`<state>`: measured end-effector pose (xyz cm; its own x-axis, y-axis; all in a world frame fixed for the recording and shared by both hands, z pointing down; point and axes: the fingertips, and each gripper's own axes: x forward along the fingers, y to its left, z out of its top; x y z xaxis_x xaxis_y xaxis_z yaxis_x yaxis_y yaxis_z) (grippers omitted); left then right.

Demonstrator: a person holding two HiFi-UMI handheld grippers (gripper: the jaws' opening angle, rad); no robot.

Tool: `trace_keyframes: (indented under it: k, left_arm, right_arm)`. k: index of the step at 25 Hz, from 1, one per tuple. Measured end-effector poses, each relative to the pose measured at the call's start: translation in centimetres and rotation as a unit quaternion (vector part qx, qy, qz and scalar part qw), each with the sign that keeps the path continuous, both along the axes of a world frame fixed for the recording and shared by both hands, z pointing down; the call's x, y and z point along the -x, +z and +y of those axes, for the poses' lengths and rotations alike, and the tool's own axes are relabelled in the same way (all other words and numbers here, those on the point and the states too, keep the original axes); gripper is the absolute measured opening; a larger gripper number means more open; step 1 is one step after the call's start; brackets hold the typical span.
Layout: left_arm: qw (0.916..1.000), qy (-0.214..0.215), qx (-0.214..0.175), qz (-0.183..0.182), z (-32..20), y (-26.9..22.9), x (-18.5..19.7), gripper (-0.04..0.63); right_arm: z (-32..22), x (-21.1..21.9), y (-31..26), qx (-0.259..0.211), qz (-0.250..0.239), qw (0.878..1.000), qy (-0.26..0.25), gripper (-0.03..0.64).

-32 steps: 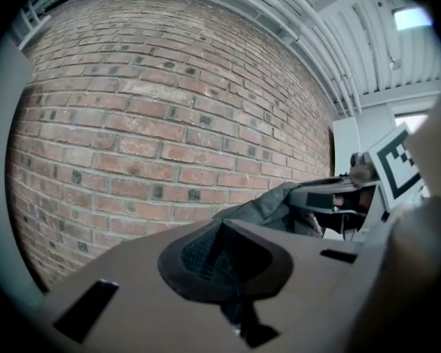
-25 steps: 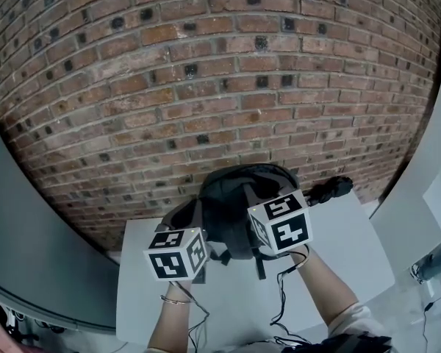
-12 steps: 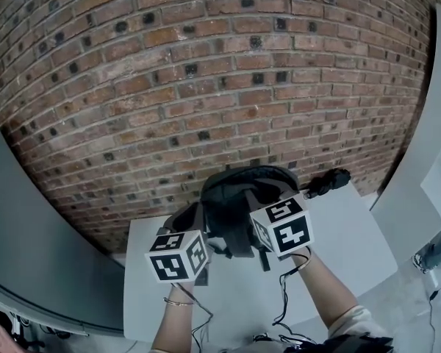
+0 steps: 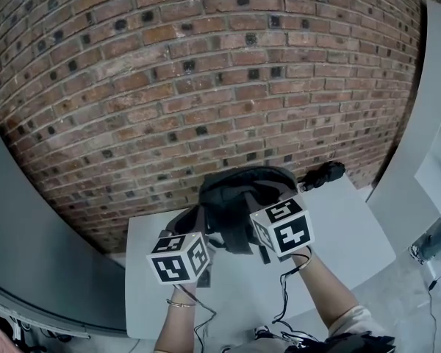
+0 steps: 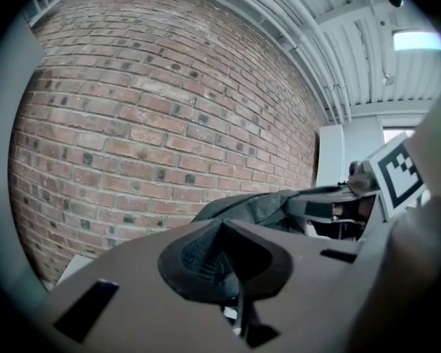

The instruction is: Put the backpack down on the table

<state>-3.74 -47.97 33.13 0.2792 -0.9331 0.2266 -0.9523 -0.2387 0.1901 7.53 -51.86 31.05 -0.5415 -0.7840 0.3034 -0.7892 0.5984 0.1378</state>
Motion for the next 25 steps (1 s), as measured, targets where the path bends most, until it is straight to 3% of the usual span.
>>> trace_keyframes:
  k: [25]
  left_arm:
    - [0.9986,0.033,0.039,0.011,9.2,4.2,2.3,0.012]
  right_arm:
    - [10.1,0.9,5.0,0.042,0.002,0.998,0.041,0.052]
